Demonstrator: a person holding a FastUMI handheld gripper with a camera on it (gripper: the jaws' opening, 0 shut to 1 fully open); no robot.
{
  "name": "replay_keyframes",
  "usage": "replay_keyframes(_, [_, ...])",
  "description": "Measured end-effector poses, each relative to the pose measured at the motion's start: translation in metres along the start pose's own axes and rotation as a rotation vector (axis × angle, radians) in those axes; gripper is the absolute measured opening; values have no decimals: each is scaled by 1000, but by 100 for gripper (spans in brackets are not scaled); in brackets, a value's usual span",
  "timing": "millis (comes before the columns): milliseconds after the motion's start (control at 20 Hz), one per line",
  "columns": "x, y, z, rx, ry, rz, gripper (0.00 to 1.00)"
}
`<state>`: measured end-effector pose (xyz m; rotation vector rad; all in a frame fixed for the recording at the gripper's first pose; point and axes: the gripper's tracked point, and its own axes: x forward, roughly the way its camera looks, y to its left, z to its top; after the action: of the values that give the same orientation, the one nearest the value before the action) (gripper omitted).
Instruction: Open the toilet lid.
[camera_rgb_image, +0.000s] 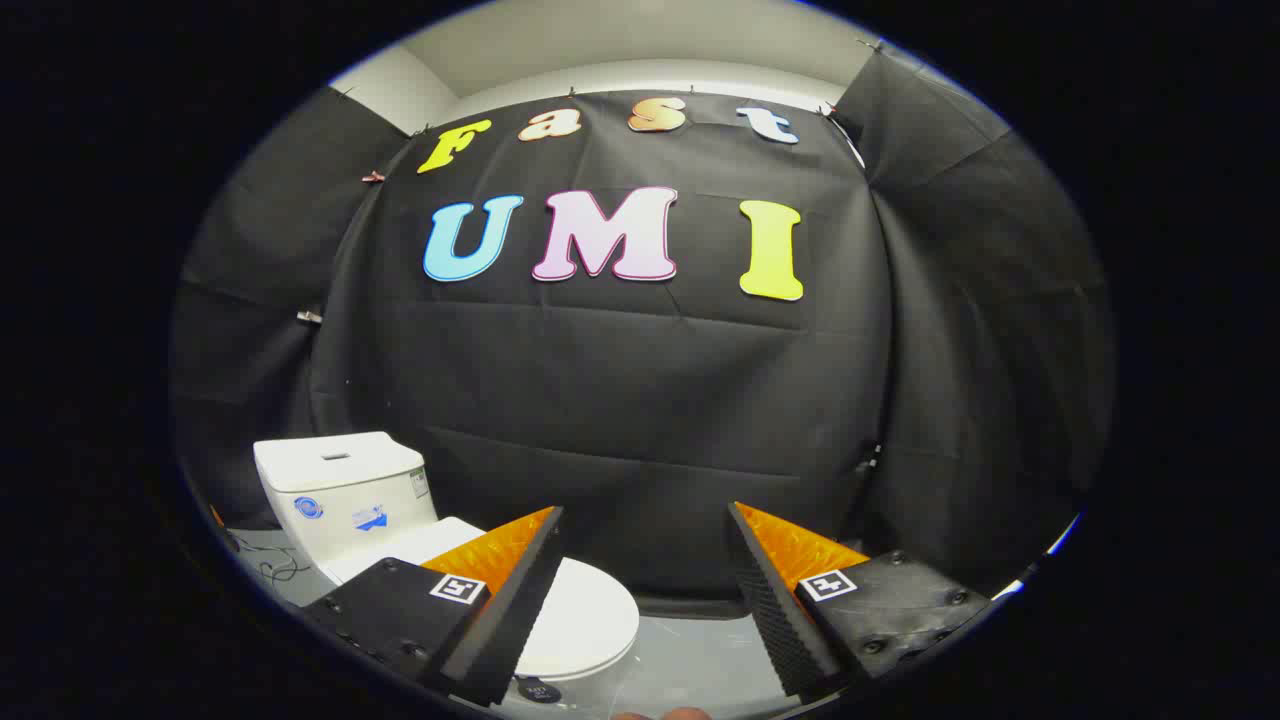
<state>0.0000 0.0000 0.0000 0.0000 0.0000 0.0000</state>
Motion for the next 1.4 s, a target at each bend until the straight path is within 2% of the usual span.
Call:
replay_keyframes(1000, [3, 10, -16, -9, 38, 56, 98])
replay_keyframes(1400, [5, 20, -53, 94, 166, 92, 98])
